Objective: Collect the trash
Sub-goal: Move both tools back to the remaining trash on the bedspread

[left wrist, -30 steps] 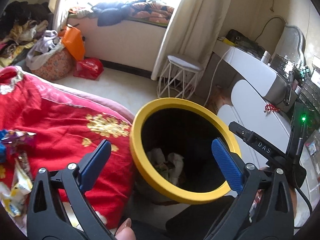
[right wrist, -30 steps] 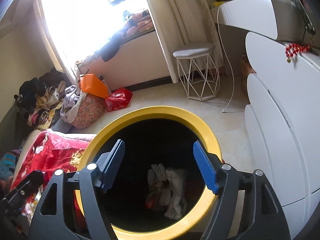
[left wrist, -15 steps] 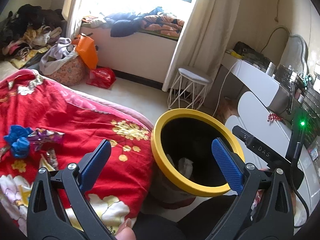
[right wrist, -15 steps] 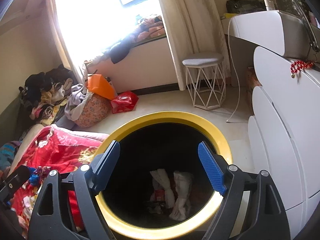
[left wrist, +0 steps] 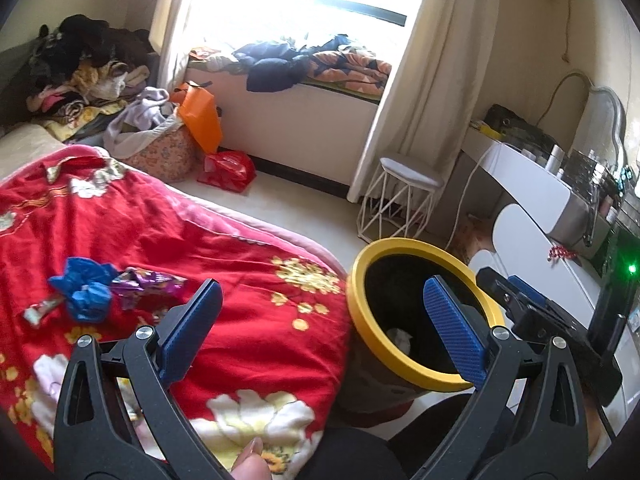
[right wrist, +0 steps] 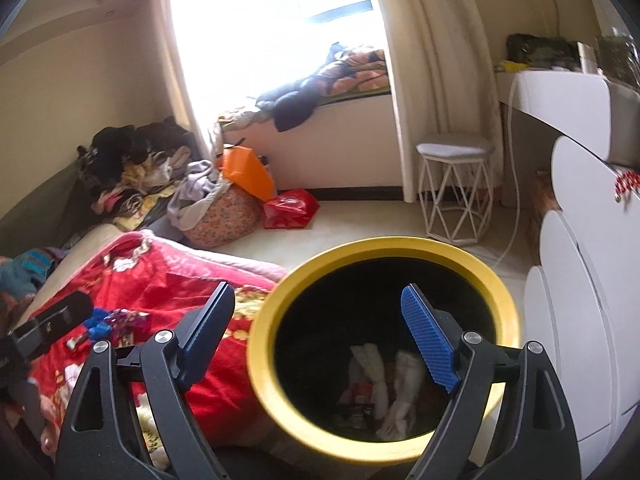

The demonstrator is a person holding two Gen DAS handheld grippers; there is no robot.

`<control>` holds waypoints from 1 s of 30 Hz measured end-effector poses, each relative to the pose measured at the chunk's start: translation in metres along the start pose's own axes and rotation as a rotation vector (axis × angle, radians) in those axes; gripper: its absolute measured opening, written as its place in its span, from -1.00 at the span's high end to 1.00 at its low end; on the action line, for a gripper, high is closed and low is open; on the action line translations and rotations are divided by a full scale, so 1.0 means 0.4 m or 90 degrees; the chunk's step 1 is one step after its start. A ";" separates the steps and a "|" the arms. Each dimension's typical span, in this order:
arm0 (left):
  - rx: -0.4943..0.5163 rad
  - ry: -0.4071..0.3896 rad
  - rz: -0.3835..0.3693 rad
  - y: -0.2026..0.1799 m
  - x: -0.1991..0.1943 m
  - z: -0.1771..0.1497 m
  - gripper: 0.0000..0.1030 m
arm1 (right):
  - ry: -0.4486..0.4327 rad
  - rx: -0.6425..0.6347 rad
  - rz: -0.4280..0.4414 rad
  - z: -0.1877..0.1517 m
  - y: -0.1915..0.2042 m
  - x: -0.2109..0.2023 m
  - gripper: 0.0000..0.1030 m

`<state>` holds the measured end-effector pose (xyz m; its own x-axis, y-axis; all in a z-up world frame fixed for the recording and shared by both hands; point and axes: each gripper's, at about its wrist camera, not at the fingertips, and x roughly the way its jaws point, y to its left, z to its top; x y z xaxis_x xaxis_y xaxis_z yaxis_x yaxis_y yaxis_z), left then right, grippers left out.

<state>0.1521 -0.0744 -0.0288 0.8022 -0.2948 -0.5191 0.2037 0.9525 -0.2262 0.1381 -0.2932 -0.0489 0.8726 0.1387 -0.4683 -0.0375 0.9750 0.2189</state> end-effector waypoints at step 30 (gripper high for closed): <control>-0.146 -0.027 0.150 0.394 -0.130 0.013 -0.80 | 0.095 -0.124 0.161 -0.044 0.352 0.055 -0.63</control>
<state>0.1452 0.0916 -0.0333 0.8356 -0.0611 -0.5460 -0.1176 0.9508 -0.2864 0.1433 -0.1496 -0.0435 0.7438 0.3891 -0.5434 -0.3477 0.9197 0.1826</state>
